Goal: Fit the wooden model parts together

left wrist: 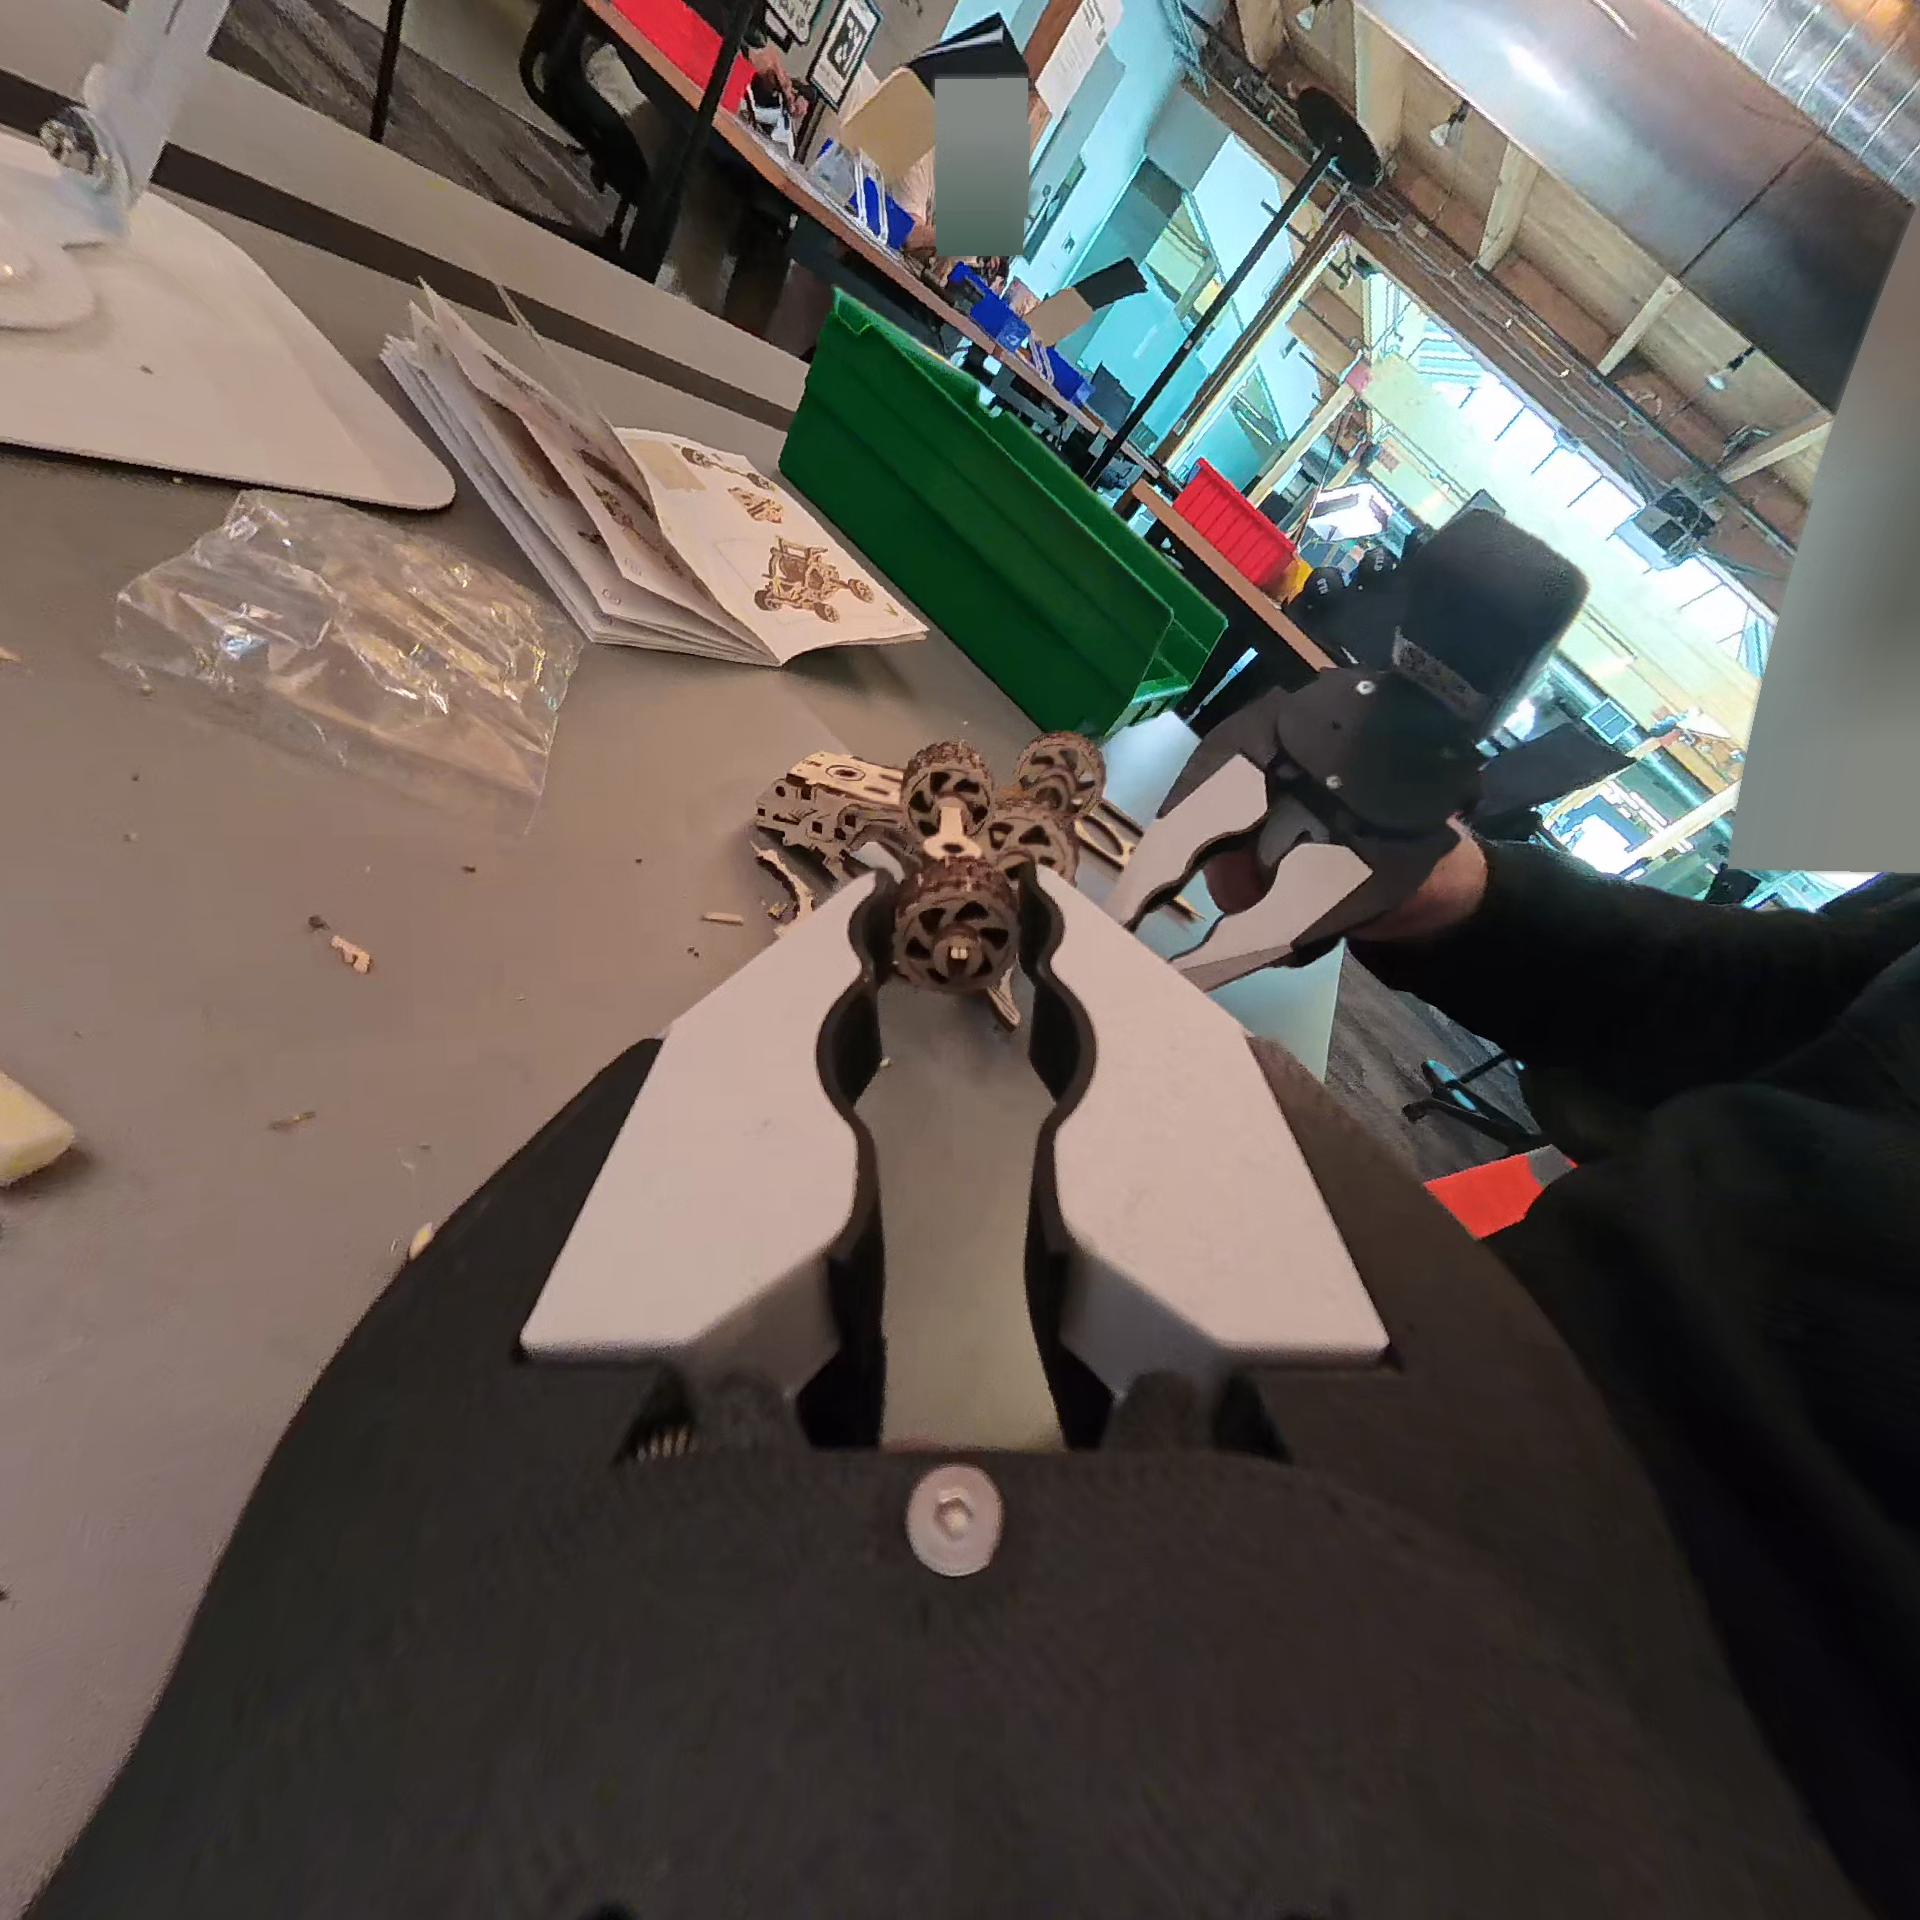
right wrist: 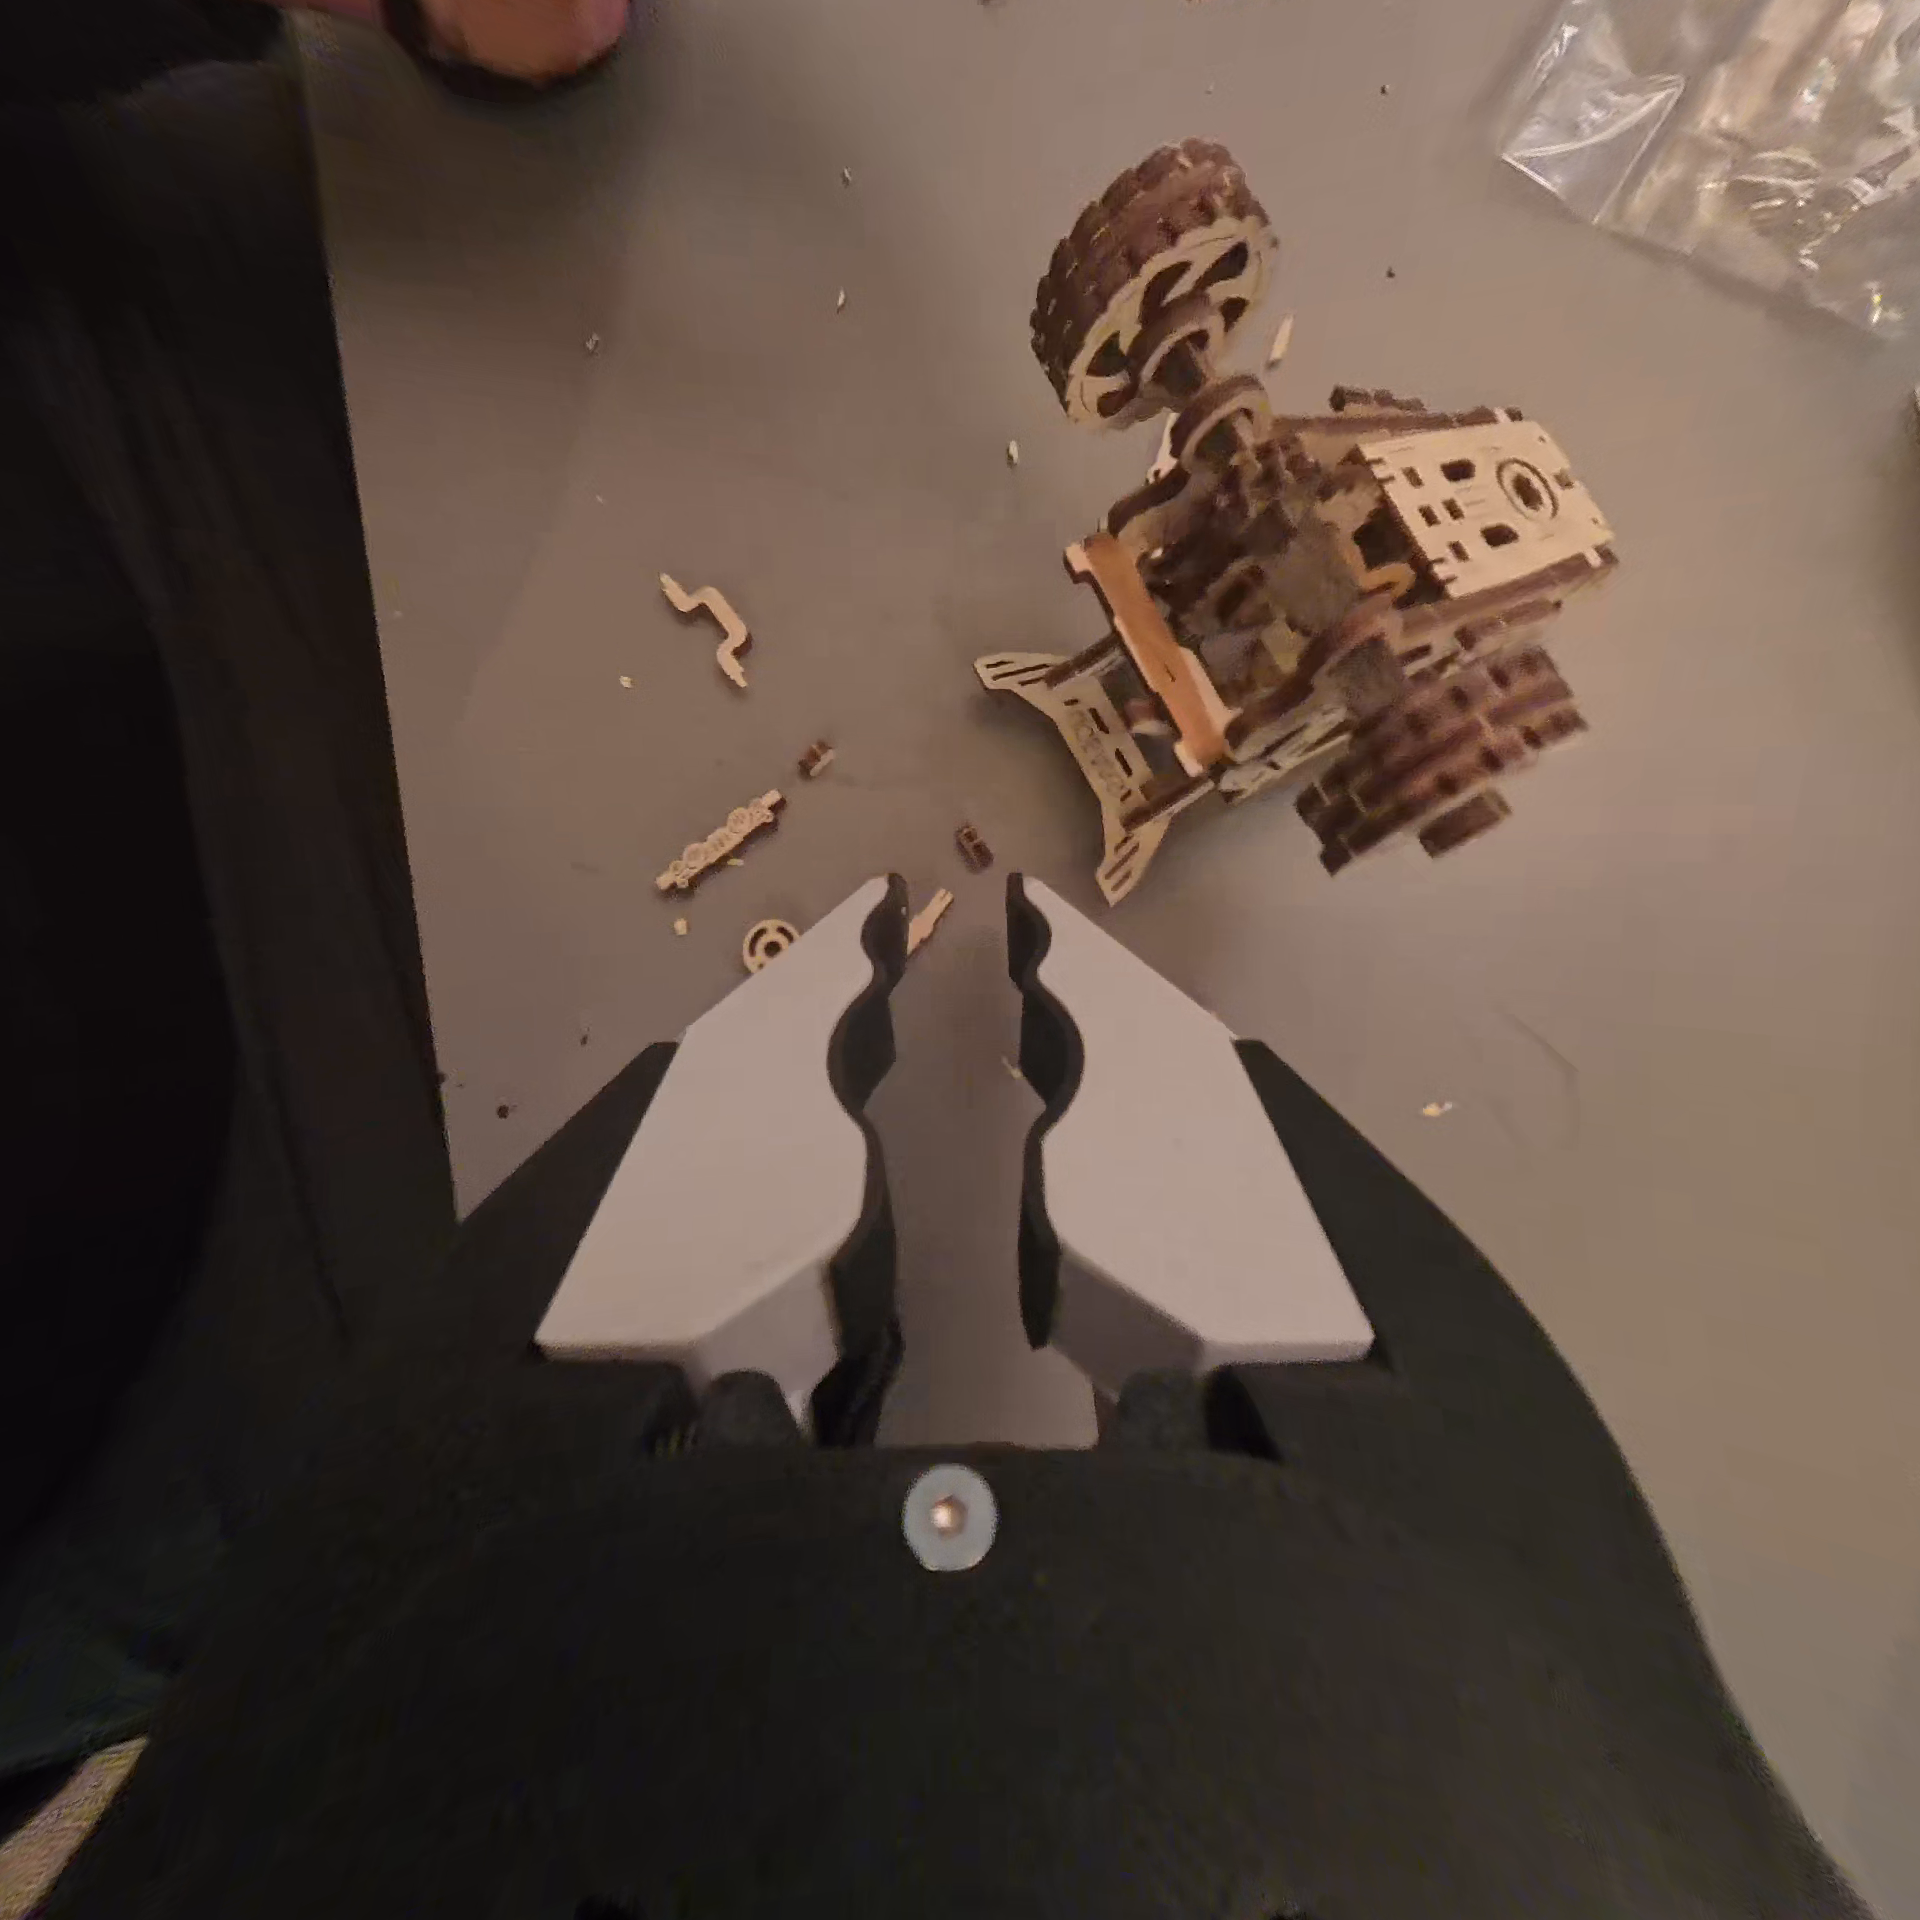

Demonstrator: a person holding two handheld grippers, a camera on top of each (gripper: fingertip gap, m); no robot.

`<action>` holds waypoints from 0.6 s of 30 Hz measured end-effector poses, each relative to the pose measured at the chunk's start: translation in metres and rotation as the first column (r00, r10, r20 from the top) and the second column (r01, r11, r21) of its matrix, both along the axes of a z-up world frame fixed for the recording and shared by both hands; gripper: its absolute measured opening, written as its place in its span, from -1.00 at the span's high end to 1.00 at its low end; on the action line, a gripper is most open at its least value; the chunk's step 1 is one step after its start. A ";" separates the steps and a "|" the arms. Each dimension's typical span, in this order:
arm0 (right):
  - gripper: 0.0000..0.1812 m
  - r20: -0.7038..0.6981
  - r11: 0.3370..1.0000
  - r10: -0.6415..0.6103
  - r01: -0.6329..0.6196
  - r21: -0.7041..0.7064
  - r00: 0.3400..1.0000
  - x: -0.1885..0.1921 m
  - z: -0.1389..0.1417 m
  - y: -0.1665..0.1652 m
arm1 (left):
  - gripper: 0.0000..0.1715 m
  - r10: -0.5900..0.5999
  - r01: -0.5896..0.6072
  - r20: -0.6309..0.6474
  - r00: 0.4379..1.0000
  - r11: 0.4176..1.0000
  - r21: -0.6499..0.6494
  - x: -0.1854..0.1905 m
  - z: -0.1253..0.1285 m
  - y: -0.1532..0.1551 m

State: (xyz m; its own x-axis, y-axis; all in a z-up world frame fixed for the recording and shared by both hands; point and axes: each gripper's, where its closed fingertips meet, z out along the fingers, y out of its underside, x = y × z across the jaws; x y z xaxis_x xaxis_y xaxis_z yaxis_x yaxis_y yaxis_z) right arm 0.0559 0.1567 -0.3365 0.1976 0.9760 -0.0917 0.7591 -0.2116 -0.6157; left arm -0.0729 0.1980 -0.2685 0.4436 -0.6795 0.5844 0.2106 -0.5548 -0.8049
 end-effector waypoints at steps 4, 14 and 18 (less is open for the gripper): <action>0.85 0.048 0.998 0.025 -0.027 0.050 0.999 -0.008 -0.007 0.003 | 0.76 -0.005 0.005 0.007 1.000 1.000 0.011 0.000 0.001 -0.001; 0.83 0.069 1.000 0.014 -0.014 -0.002 0.998 0.005 -0.009 -0.012 | 0.76 -0.024 0.023 0.041 0.999 0.999 0.024 0.000 0.004 -0.003; 0.93 0.087 1.000 0.001 -0.003 0.027 0.996 0.009 -0.015 -0.012 | 0.76 -0.027 0.026 0.042 0.999 0.999 0.028 0.000 0.005 -0.004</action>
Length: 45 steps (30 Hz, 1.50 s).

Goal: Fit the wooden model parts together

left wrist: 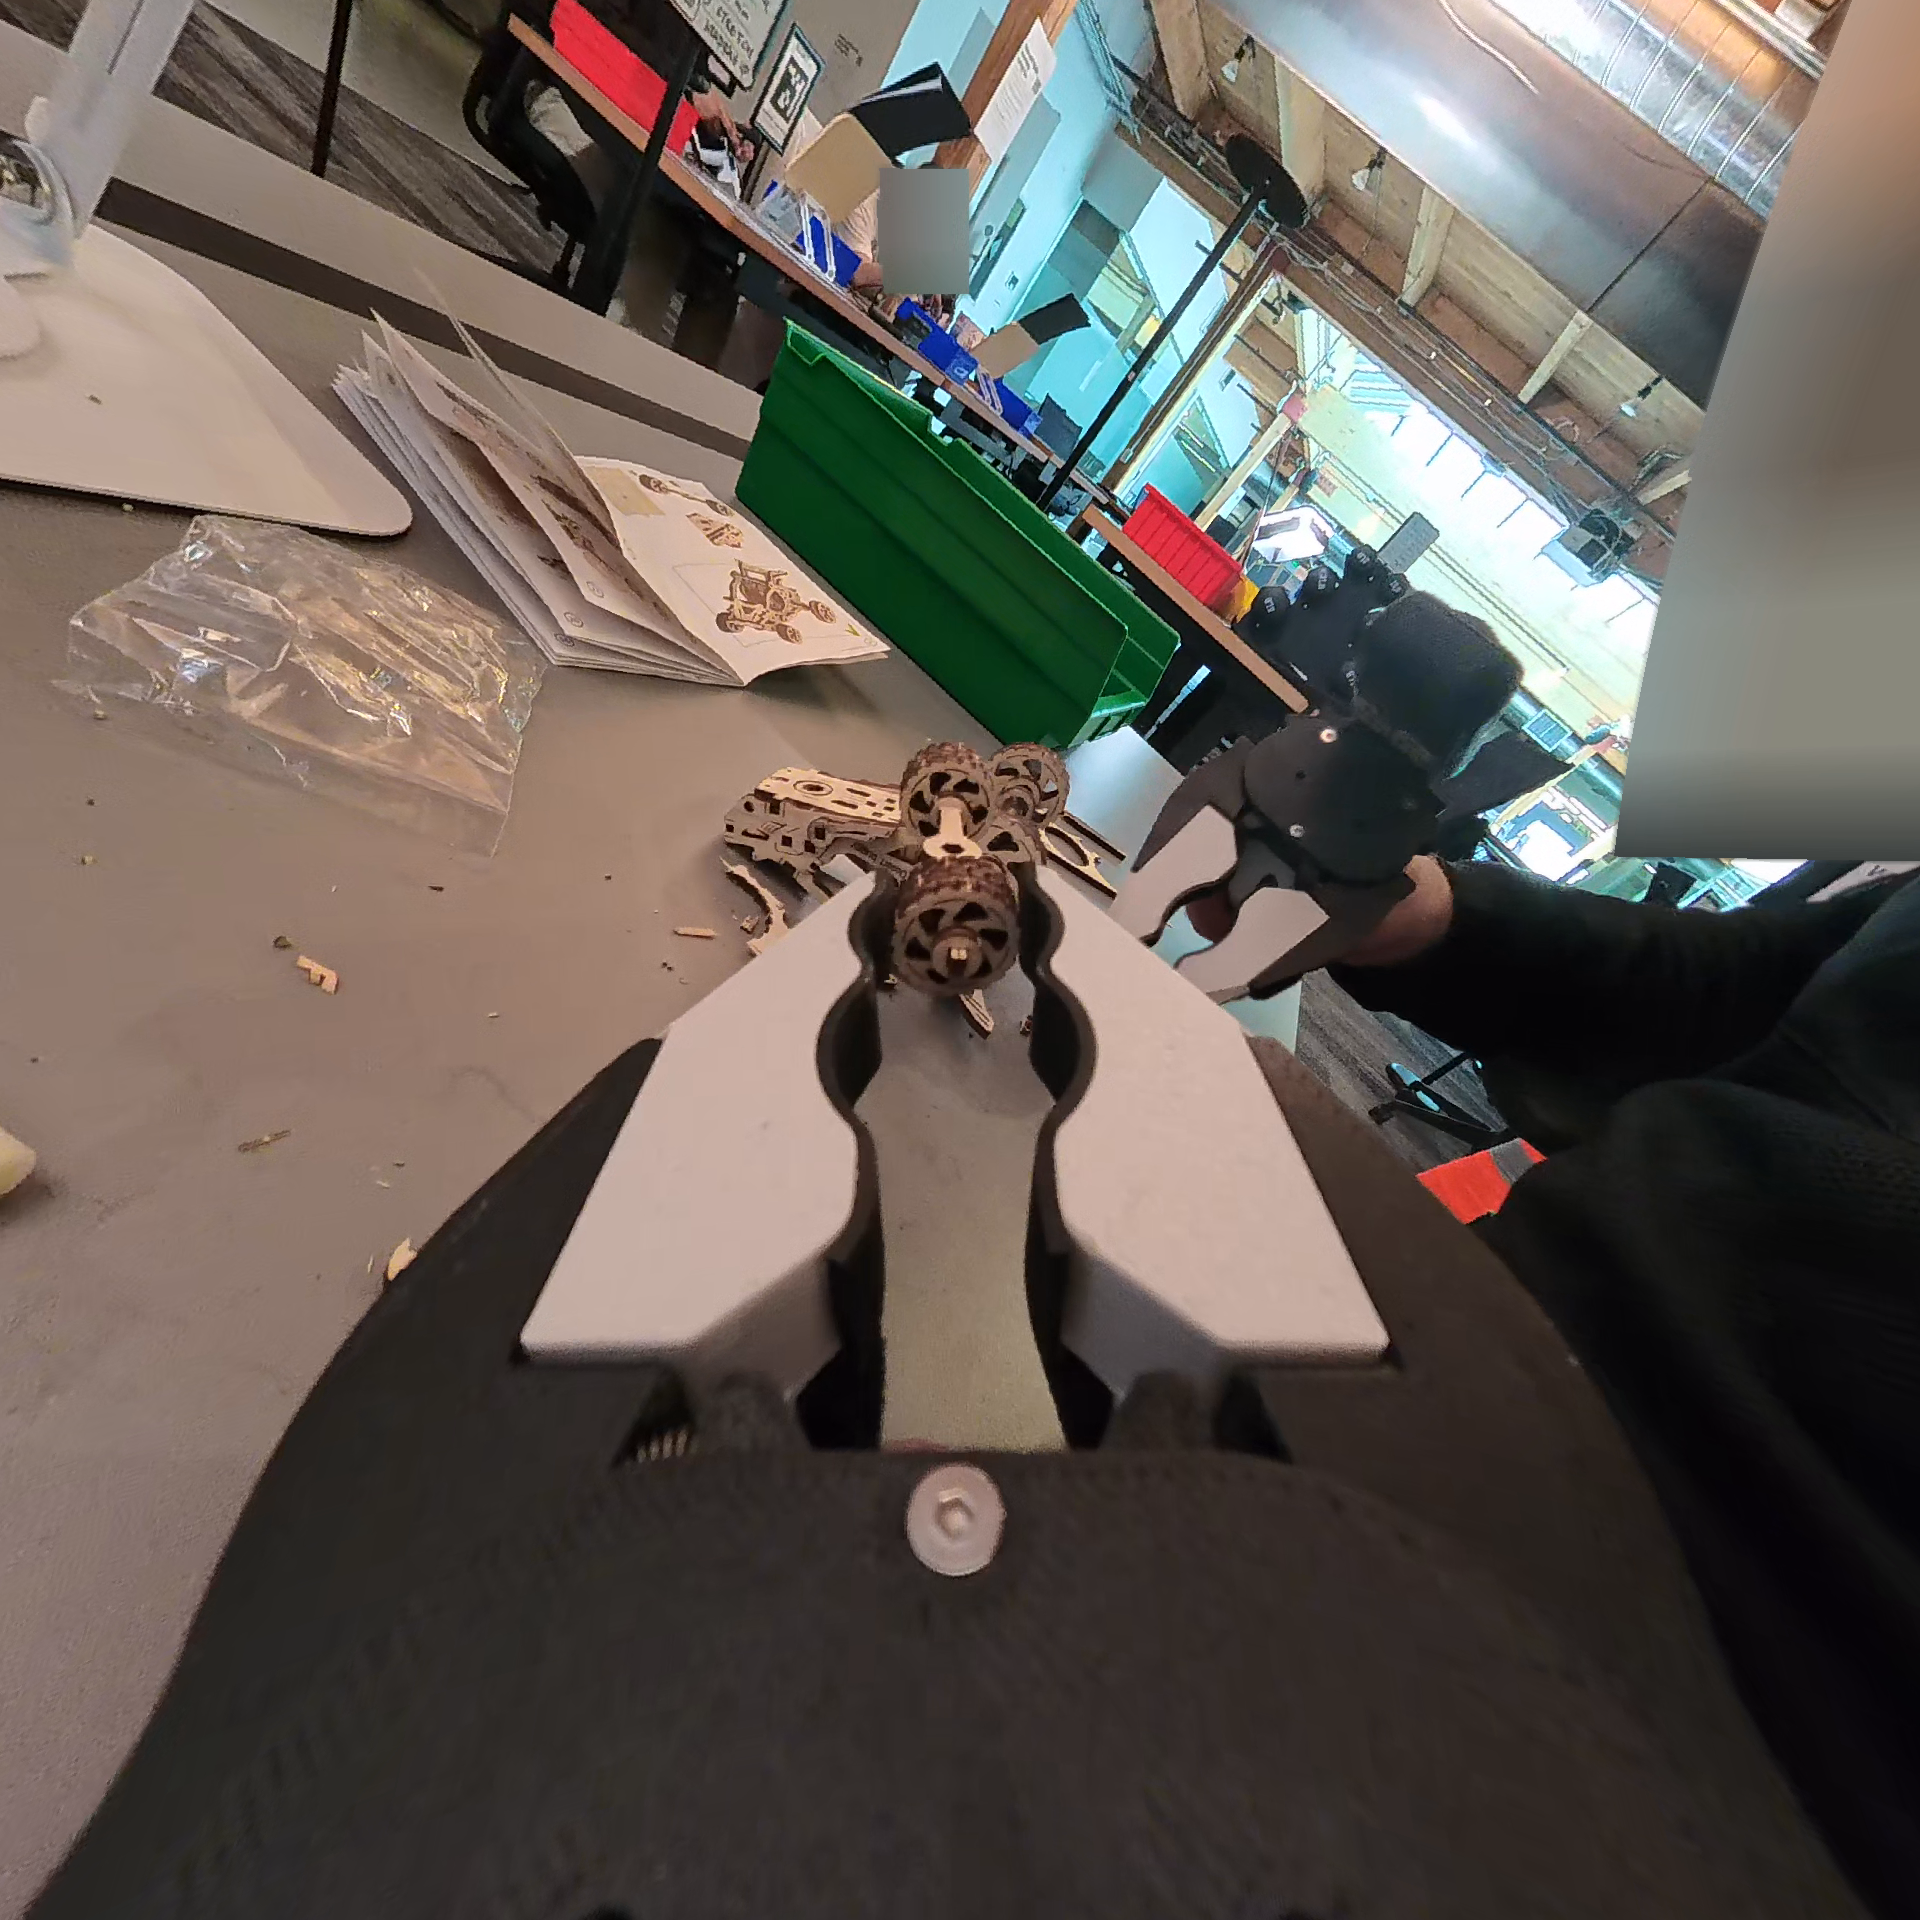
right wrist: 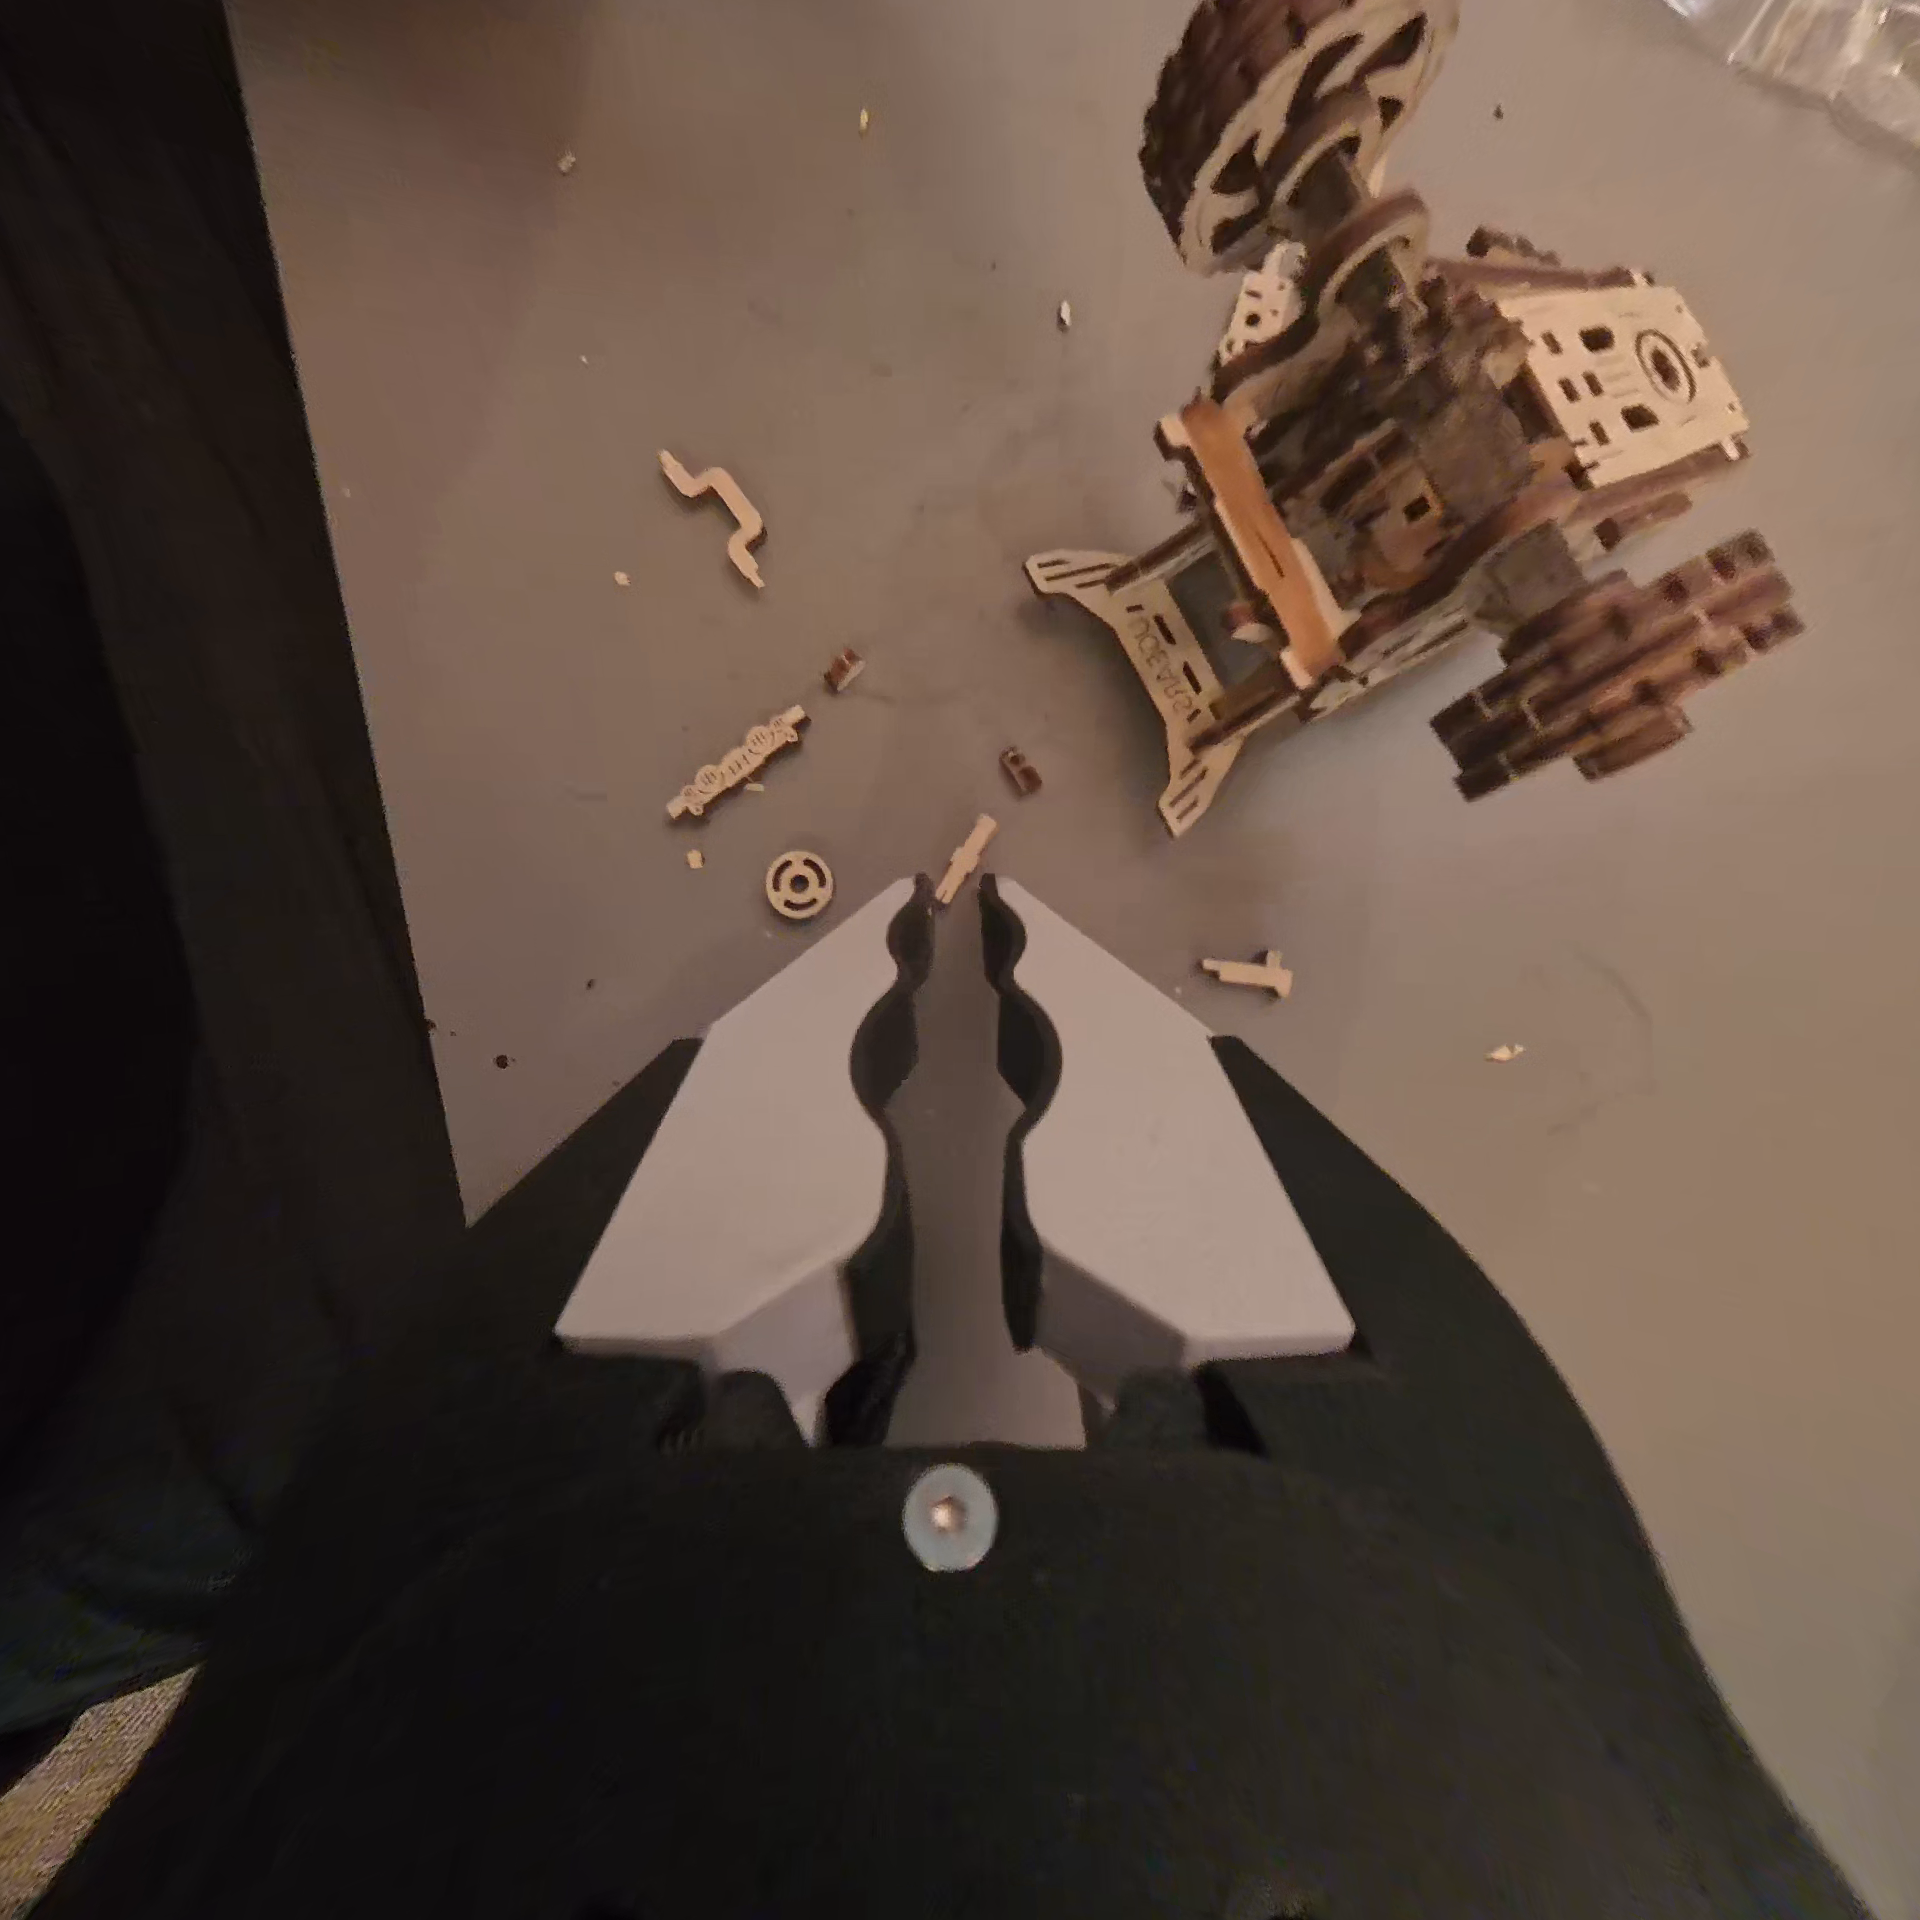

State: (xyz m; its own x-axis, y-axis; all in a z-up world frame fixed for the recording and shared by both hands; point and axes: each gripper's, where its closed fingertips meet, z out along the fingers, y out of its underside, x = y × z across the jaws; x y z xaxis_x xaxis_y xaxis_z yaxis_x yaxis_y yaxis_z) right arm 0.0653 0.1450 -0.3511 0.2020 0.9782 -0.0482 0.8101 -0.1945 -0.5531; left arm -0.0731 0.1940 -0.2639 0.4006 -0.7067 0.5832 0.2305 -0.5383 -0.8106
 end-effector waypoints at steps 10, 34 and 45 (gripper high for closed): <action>0.93 -0.086 0.998 0.068 -0.067 0.010 0.994 -0.042 0.014 -0.008 | 0.76 -0.009 0.009 -0.002 1.000 1.000 -0.001 0.003 -0.002 0.001; 1.00 -0.121 0.994 0.094 -0.087 0.063 0.988 -0.043 0.012 -0.002 | 0.76 -0.017 0.017 0.016 1.000 1.000 0.009 0.004 0.000 -0.002; 1.00 -0.084 0.989 0.119 -0.111 0.095 0.989 -0.039 0.007 -0.001 | 0.76 0.048 -0.047 -0.071 0.996 0.999 0.010 -0.006 -0.005 -0.010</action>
